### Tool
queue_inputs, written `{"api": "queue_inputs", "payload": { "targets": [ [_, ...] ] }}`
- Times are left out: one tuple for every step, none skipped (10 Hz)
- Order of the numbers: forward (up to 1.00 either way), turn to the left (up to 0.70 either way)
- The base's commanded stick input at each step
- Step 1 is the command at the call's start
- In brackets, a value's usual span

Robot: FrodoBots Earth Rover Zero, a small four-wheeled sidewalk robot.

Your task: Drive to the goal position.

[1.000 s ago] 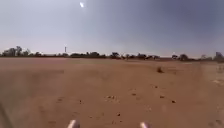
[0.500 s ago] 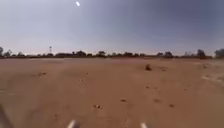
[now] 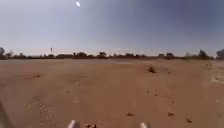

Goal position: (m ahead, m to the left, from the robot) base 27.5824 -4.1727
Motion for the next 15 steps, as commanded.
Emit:
{"api": "queue_inputs", "payload": {
  "targets": [
    [0.7,0.0],
    [0.7,0.0],
    [0.7,0.0],
    [0.7,0.0],
    [0.7,0.0],
    [0.7,-0.11],
    [0.7,-0.27],
    [0.7,-0.35],
    [0.7,-0.35],
    [0.7,-0.35],
    [0.7,-0.03],
    [0.7,0.0],
    [0.7,0.0],
    [0.7,0.0],
    [0.7,0.0]
  ]
}}
